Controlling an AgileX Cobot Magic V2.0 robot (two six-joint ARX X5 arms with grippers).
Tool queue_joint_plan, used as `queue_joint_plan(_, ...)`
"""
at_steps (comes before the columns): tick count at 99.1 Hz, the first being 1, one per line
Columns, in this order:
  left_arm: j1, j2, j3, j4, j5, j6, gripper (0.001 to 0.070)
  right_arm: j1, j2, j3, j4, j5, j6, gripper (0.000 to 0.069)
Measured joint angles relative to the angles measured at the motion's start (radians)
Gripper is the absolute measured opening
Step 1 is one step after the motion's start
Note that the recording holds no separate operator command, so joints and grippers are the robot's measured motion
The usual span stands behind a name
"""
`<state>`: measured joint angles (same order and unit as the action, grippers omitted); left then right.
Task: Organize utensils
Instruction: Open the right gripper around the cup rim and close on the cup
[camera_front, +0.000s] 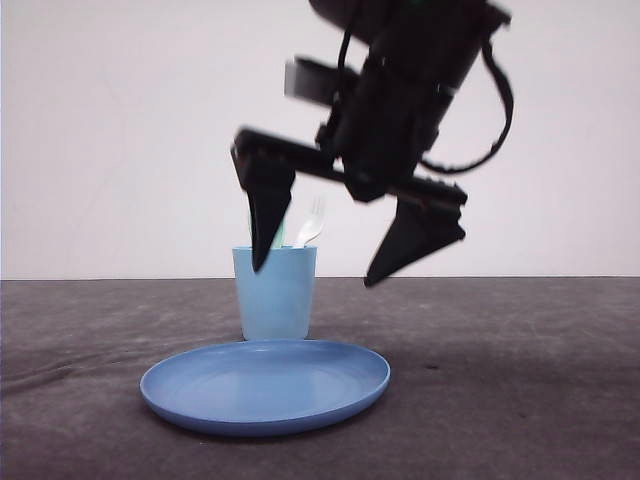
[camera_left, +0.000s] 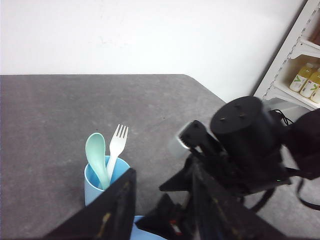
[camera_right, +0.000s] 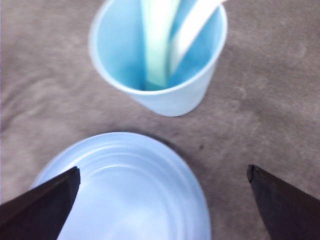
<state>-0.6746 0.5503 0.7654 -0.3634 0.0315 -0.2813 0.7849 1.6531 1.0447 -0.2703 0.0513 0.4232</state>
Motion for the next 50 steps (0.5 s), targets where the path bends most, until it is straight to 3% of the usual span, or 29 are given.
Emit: queue_joint_plan(50, 0.0, 0.0, 0.0, 0.0, 0.0, 0.0, 0.0199, -0.014, 0.221, 0.243, 0.012, -0.002, -0.058, 0.068)
